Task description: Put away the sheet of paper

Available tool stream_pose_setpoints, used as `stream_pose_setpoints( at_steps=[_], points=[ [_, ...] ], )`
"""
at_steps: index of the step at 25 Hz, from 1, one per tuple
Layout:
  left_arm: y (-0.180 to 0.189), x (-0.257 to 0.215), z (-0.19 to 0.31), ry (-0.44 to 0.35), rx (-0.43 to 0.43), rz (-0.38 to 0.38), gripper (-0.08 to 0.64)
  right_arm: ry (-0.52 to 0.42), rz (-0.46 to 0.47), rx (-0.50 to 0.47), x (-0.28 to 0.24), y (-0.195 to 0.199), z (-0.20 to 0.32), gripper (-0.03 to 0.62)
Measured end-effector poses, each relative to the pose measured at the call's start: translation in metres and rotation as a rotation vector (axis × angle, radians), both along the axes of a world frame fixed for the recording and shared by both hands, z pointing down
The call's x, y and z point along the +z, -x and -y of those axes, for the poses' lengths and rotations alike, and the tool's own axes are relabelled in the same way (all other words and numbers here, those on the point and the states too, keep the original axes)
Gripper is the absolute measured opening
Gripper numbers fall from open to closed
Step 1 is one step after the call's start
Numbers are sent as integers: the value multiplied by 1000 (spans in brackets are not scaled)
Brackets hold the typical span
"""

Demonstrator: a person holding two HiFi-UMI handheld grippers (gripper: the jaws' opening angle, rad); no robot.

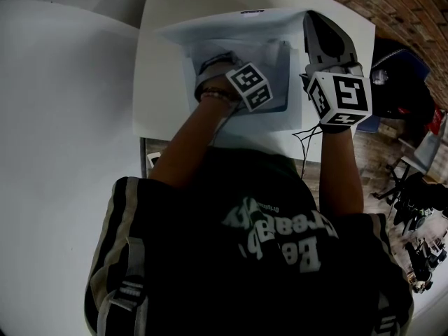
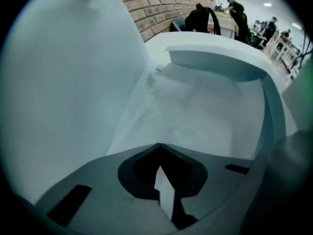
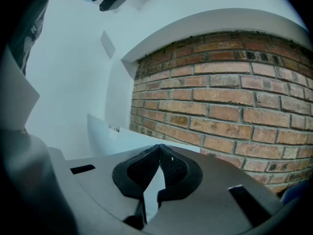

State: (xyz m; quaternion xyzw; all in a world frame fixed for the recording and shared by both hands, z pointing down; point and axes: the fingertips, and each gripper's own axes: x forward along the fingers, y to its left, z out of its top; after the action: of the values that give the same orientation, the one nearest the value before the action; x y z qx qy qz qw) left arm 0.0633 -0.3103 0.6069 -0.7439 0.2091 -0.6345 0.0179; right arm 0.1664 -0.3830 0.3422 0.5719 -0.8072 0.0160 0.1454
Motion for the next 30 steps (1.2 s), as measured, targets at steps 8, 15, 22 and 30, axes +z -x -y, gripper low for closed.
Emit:
stream_pose_setpoints(
  at_steps=[8,15,22,30],
  points=[
    [-2,3,-21,74,-29,43,0,-2,9,2,1,0,-1,-5],
    [1,4,-42,161,-38,70,0,-2,8,-3,1,0,-2,-5],
    [4,4,-67,226,-9,98,0,-1,9,-9,0,0,-3,-5],
    [-10,-18,-42,-14,224,-17,0,0,4,-21,0,0,-5,-5]
  ],
)
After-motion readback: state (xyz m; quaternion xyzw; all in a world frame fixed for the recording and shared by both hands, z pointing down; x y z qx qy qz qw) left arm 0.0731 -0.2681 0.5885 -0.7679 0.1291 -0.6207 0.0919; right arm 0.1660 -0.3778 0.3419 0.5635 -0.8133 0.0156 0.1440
